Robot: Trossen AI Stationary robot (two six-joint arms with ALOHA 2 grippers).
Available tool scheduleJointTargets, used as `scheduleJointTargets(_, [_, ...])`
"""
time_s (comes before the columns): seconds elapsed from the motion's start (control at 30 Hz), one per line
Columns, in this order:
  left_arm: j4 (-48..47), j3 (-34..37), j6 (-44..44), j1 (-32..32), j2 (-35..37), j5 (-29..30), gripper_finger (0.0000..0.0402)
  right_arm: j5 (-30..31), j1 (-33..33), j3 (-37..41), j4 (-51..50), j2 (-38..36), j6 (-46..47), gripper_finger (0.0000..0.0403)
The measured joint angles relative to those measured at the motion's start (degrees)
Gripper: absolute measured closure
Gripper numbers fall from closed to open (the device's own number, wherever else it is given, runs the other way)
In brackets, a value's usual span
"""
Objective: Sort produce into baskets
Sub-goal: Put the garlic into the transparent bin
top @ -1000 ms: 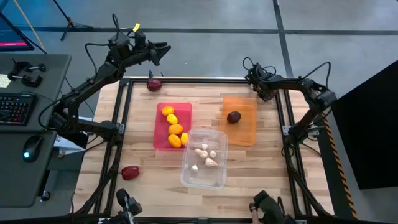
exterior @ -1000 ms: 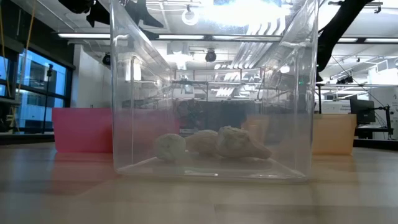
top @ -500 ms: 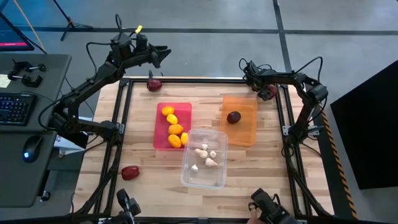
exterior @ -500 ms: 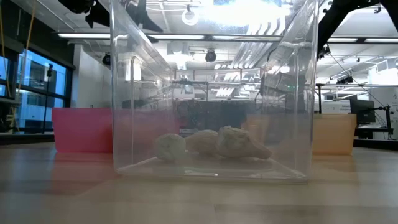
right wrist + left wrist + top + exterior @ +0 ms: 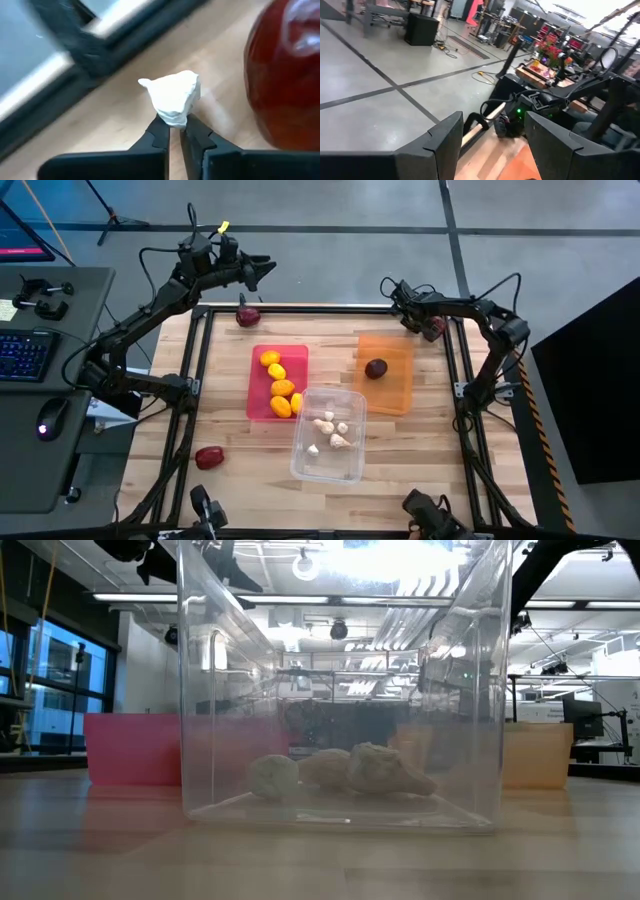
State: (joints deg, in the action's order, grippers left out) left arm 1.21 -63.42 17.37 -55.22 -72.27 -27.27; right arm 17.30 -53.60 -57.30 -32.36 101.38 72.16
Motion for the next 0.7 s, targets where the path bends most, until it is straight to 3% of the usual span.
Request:
scheduleJointTargets(0.27, [0.4,0.0,0.4,0.0,0.1,-1.2,0.0202,1.8,0.1,0.0,2.7,-7.0,-4.3,0.0397])
scheduleJointTargets(0.43, [0.4,0.0,2.5,0.0,0.1,-1.5,0.0202,-2.5,2.3,0.0,10.7,-13.0,-12.4,0.0400])
scheduleJointTargets(0.6, [0.4,0.0,3.5,0.0,0.1,-5.9,0.0202,-23.0,9.1,-0.1,18.2,-18.9,-28.0,0.0399])
scheduleJointTargets(0.7, [0.4,0.0,3.5,0.0,0.1,-6.7,0.0202,-35.3,16.3,-0.1,18.9,-21.9,-31.2,0.0399])
